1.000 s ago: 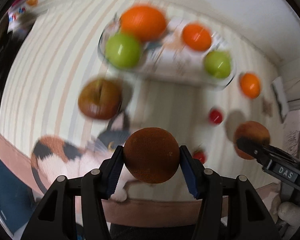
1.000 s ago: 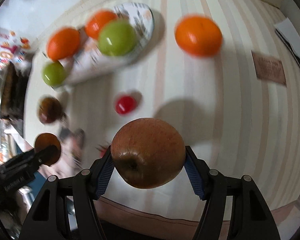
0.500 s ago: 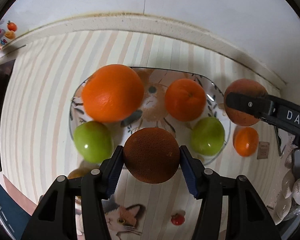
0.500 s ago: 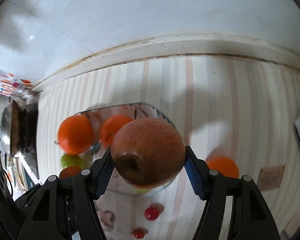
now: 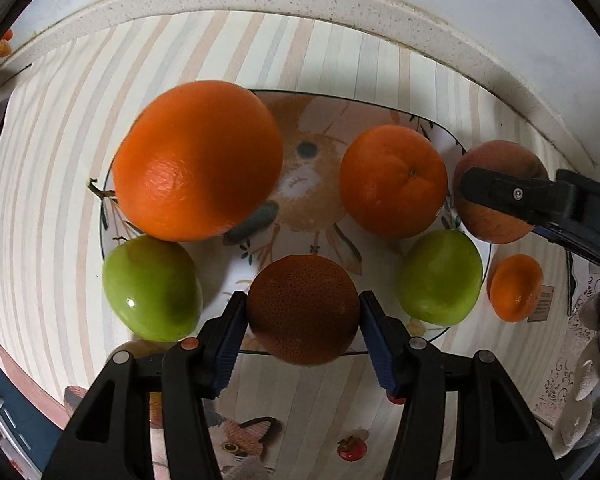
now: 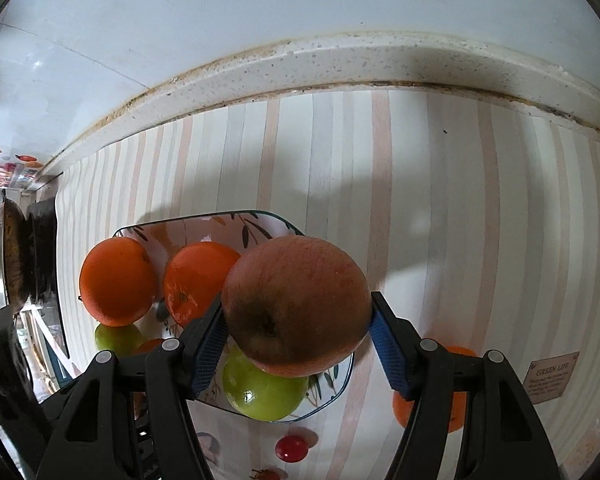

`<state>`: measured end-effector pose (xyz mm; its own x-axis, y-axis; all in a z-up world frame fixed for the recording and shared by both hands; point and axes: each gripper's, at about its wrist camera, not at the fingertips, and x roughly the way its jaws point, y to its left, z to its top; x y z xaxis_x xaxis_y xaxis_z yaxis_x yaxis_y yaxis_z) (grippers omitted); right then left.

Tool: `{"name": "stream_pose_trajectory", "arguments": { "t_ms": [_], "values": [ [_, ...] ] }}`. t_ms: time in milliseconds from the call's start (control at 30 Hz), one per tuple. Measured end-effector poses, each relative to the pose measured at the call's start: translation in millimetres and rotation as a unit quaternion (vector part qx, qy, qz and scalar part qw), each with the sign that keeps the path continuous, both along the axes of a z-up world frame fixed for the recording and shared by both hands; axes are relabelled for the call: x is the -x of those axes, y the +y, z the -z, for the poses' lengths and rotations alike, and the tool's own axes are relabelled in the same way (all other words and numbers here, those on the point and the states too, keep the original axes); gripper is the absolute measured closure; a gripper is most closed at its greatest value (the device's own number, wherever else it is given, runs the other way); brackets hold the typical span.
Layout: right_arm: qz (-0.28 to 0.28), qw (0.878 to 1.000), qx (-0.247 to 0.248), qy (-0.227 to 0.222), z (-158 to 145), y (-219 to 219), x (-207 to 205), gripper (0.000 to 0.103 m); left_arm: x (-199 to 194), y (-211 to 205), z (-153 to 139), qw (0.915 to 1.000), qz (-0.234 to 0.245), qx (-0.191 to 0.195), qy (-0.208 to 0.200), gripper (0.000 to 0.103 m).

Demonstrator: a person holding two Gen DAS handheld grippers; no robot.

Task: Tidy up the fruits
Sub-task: 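Set both fruits onto the plate and open both tools, then lift both tools away from the plate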

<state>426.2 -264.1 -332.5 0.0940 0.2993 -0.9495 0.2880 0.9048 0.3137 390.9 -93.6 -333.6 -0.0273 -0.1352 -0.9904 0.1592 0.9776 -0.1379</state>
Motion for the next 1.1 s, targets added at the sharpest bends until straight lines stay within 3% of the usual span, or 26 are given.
{"name": "stream_pose_trajectory", "arguments": {
  "t_ms": [33,100,167,300,767,1100],
  "values": [
    [-0.002,1.0,-0.001,0.001,1,-2,1,0.032,1,1,-1,1.0,-0.003,0.001,-0.004,0.043],
    [-0.005,1.0,-0.003,-0.002,-1,-1,2,0.029,0,1,-3,0.9999,-0.005,0.006,-0.008,0.024],
    [-0.004,1.0,-0.002,-0.004,-5,-2,4,0.024,1,2,-8,0.9999,-0.005,0.005,-0.015,0.018],
    [-0.009,1.0,0.005,-0.013,-18,-3,11,0.012,5,7,-17,0.9996,-0.012,0.007,-0.025,0.018],
    [-0.072,0.99,0.101,-0.07,-71,41,82,0.011,42,63,-62,0.9926,-0.049,-0.042,-0.103,0.018],
    [-0.067,0.982,0.12,-0.126,-124,60,131,0.011,83,78,-108,0.987,-0.047,-0.029,-0.151,0.018]
  ]
}}
